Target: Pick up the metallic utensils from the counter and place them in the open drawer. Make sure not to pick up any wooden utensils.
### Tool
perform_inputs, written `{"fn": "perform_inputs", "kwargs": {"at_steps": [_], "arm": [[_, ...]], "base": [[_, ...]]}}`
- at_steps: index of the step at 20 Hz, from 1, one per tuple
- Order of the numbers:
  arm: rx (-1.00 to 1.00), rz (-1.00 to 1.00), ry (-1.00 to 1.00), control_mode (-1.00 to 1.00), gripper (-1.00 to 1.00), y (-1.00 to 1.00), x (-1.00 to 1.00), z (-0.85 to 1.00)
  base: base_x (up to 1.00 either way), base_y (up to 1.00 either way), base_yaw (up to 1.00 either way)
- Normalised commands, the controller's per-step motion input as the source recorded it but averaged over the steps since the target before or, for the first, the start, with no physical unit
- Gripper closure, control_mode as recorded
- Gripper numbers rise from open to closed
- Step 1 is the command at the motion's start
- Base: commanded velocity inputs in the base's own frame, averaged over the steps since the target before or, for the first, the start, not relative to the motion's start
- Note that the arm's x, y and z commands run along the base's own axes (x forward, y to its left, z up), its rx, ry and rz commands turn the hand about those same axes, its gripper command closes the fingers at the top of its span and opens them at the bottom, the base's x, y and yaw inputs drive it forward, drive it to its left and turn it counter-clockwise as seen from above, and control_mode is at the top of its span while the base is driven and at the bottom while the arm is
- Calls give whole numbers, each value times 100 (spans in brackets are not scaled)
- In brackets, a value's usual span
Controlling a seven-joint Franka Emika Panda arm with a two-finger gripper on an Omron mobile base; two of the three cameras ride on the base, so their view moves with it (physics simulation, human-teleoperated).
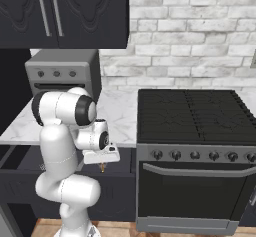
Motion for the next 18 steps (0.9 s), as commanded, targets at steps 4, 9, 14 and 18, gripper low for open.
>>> {"fn": "perform_inputs", "kwargs": {"at_steps": [4,9,14,18], "arm": [[0,0,0,-100,-100,0,0,0],[0,0,0,-100,-100,0,0,0],[0,0,0,-100,-100,0,0,26],[0,0,0,-100,-100,0,-23,93]], "base": [[0,0,0],[0,0,0],[0,0,0],[0,0,0]]}}
